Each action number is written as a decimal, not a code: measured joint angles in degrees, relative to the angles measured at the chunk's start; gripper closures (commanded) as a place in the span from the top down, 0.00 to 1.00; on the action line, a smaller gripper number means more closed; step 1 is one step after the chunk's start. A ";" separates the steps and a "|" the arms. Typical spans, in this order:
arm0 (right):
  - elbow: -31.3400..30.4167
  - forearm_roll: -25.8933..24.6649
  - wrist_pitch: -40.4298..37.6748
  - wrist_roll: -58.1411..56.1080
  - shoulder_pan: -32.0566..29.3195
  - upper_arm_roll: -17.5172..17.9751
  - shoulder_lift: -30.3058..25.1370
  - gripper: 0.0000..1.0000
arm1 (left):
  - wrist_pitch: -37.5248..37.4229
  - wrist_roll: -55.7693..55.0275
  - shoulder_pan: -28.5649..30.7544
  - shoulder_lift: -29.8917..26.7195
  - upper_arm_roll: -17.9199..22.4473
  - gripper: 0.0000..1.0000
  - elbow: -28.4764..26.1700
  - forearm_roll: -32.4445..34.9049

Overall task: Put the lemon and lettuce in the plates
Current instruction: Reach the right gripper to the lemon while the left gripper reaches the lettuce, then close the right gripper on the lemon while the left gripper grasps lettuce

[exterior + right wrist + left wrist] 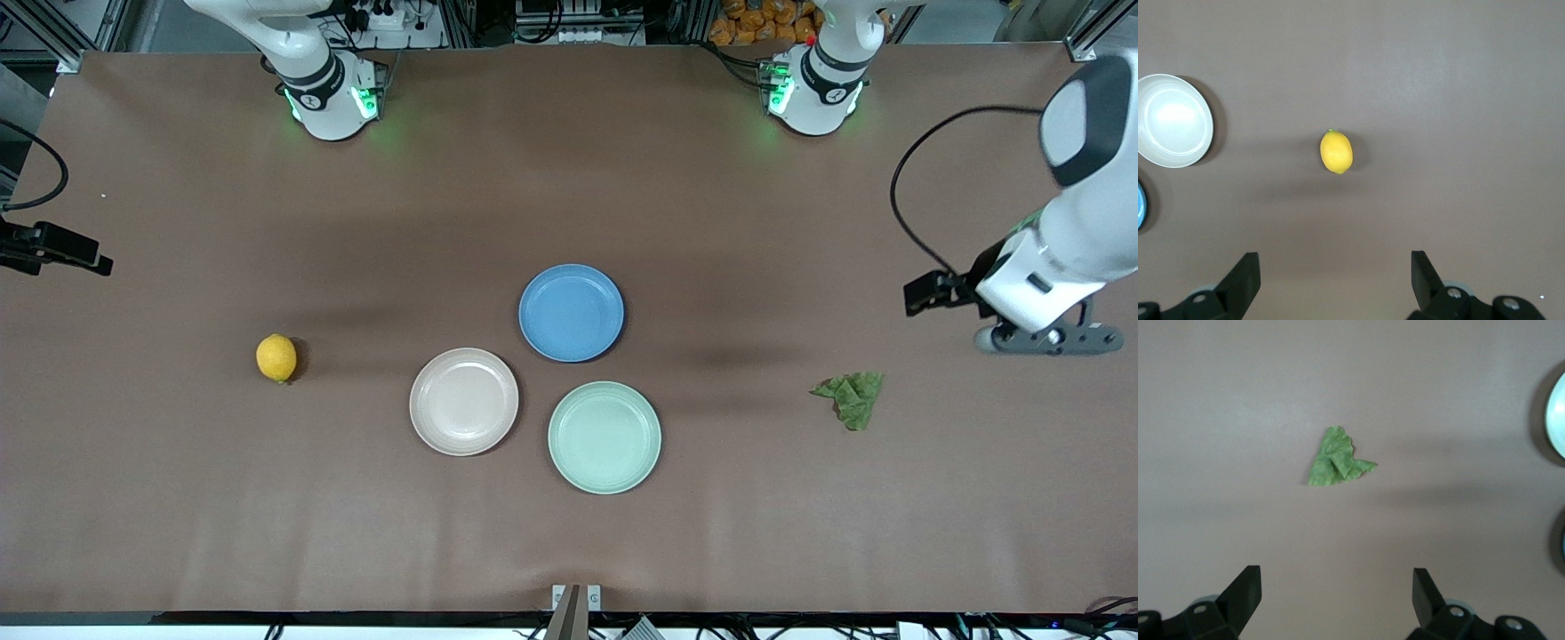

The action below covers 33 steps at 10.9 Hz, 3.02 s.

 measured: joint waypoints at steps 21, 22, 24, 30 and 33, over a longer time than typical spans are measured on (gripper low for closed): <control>-33.52 0.11 46.82 -0.03 0.73 4.51 10.02 1.00 | 35.20 0.26 2.27 26.99 0.35 1.00 -7.85 9.37; -33.59 0.11 48.29 -0.03 1.48 4.56 11.61 1.00 | 35.20 0.26 2.27 27.13 0.35 1.00 -7.85 9.37; -33.68 0.11 51.08 -0.03 2.37 4.57 14.46 1.00 | 35.19 0.26 2.50 27.63 0.41 0.84 -7.86 9.37; -35.11 0.11 55.86 -0.03 2.45 4.57 18.15 1.00 | 35.19 0.26 2.98 28.88 0.19 0.00 -7.61 9.37; -35.56 0.11 57.82 -0.03 2.45 4.56 20.34 1.00 | 35.19 0.26 2.94 28.86 0.12 0.00 -6.84 9.37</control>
